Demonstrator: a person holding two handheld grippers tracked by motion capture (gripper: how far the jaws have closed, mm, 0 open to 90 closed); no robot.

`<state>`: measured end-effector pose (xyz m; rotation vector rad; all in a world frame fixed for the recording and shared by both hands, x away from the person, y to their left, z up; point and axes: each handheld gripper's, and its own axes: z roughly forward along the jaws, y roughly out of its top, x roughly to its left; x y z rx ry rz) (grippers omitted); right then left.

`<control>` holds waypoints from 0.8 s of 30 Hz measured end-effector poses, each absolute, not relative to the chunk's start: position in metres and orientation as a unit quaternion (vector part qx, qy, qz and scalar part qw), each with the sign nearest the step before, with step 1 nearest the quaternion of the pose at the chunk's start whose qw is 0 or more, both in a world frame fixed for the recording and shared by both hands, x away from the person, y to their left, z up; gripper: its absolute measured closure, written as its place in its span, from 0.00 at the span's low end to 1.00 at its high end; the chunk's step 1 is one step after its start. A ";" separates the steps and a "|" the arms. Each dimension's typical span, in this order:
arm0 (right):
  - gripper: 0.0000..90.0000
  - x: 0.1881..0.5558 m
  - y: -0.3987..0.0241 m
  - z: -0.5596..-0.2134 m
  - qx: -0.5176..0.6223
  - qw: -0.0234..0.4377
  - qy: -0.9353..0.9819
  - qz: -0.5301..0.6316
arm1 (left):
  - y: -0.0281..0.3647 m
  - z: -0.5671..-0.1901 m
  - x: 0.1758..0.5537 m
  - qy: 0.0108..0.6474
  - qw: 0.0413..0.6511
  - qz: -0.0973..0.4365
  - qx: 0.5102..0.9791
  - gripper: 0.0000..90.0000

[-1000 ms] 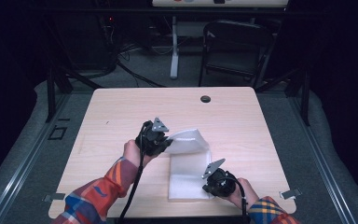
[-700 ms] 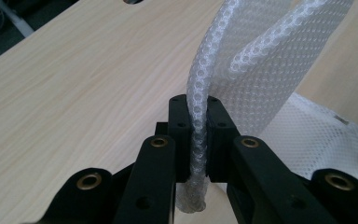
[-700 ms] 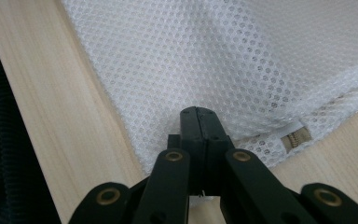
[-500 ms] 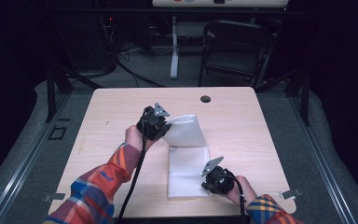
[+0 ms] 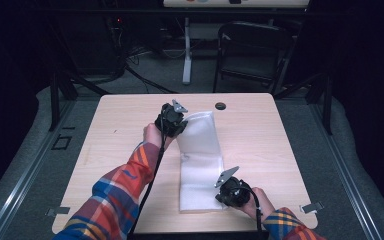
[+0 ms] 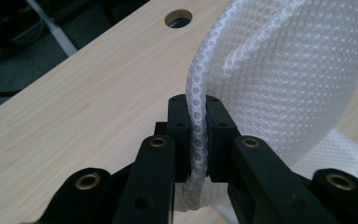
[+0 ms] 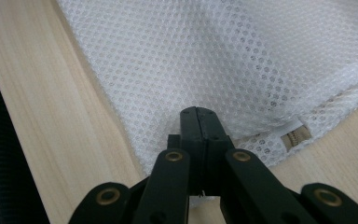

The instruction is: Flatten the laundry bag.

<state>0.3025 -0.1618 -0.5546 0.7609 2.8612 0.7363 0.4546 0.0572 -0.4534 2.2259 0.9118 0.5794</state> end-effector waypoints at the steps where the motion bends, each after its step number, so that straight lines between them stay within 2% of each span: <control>1: 1.00 0.303 -0.162 -0.555 0.251 0.045 0.937 0.241 | 0.055 -0.455 0.458 0.349 0.324 0.225 0.850 0.92; 15: 1.00 0.304 -0.160 -0.555 0.260 0.047 0.933 0.245 | 0.027 -0.483 0.498 0.380 0.291 0.242 0.844 0.87; 19: 1.00 0.304 -0.160 -0.554 0.259 0.047 0.935 0.239 | 0.021 -0.487 0.508 0.383 0.305 0.230 0.841 0.76; 24: 1.00 0.304 -0.160 -0.555 0.264 0.048 0.932 0.243 | 0.017 -0.489 0.515 0.390 0.298 0.244 0.837 0.54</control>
